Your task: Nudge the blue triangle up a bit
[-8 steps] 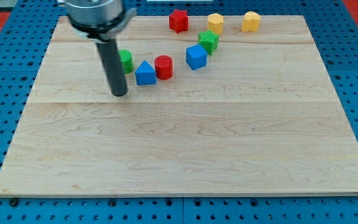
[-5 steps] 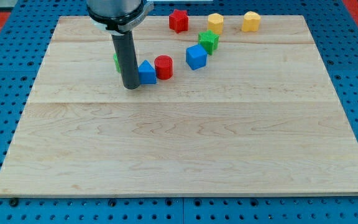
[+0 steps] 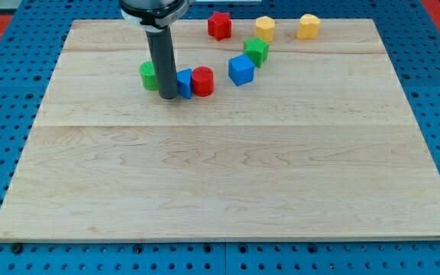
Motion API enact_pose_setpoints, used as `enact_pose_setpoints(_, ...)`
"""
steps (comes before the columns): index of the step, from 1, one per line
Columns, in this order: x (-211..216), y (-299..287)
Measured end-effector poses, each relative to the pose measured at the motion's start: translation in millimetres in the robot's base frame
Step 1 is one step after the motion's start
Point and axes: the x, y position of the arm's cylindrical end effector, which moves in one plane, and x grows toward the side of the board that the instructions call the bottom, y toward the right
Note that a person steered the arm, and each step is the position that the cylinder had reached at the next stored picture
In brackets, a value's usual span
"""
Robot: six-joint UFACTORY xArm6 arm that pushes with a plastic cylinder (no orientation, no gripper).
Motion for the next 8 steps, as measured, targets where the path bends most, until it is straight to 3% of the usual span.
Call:
enact_pose_setpoints(2,0.0,29.2)
enact_pose_setpoints(5,-6.1,16.3)
enact_pose_setpoints(6,10.2,23.5)
enact_pose_setpoints(7,39.4,72.6)
enact_pose_setpoints(8,39.5,172.3)
